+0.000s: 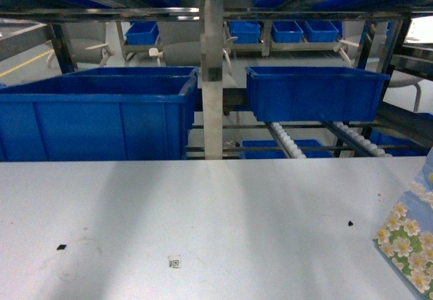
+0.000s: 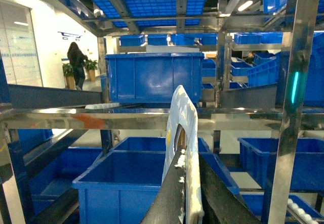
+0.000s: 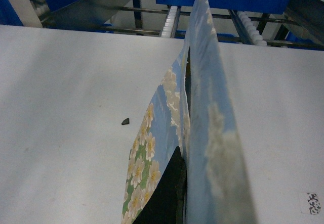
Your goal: Move flower gift bag to table near conveyor
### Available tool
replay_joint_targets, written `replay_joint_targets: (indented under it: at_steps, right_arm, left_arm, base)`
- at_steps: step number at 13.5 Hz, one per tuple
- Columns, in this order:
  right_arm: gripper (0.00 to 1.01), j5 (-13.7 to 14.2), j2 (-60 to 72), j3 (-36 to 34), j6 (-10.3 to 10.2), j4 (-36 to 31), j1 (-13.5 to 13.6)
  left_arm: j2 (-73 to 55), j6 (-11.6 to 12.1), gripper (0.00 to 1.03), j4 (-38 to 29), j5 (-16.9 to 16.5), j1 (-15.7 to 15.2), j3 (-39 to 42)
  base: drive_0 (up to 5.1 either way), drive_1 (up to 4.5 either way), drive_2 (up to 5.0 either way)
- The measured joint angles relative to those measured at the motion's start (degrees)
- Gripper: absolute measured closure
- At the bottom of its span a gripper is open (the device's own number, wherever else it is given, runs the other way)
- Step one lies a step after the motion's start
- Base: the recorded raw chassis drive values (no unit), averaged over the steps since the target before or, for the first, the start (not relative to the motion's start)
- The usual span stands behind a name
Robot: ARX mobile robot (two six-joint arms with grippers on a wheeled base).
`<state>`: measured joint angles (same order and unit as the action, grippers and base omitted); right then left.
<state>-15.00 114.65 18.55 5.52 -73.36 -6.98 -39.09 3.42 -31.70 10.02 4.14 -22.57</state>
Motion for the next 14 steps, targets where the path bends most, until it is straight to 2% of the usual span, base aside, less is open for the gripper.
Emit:
replay_joint_targets:
  at_steps: [1,2,4,6,8,9,10,11,14]
  right_arm:
    - [0.99,0.00,0.90,-0.44,0.46,-0.87,-0.28]
    - [0.90,1.16,1.29,-1.46,0.61,-0.37,-0.52]
    - [0.57,4.39,-2.01,-3.02,-1.64,-0.04,-0.24]
    - [0.23,8.24,-10.69,-4.37,-3.30,-0.31,2.93]
    - [0.01,11.47,-17.94,-4.96,-3.83,1.70,4.90]
    - [0.04,13.29,-23.10,-5.97,-3.76,3.37,5.42]
    - [0.03,14.95,-29.33,-7.85,-3.04,5.62,5.95]
    - [0.03,15.80,-36.39,-10.21,-1.49,8.00,5.86]
    - [0.03,19.08,-52.98,-12.61,0.37,19.78,6.38]
  left_arm:
    - [0.00,0.00,1.01,-0.02,0.00,0.00,0.00]
    - [-0.02,0.00,1.01,-0.02,-0.02,0.02,0.00]
    - [-0.02,0.00,1.01,0.00,0.00,0.00,0.00]
    - [-0.02,0.00,1.01,0.00,-0.02,0.02,0.00]
    - [-0.02,0.00,1.01,0.02,0.00,0.00,0.00]
    - [0.00,0.00,1.01,-0.02,0.00,0.00,0.00]
    - [-0.02,0.00,1.01,0.02,0.00,0.00,0.00]
    - [0.00,0.00,1.01,-0.02,0.00,0.02,0.00]
    - [-0.02,0.00,1.01,-0.02,0.00,0.00,0.00]
  base:
    - [0.0,0.00,0.0]
    - [0.0,0.00,0.0]
    - [0.0,0.00,0.0]
    - [0.0,0.00,0.0]
    - [0.0,0.00,0.0]
    - [0.0,0.00,0.0]
    - [0.0,0.00,0.0]
    - [0.0,0.00,0.0]
    - [0.0,0.00,0.0]
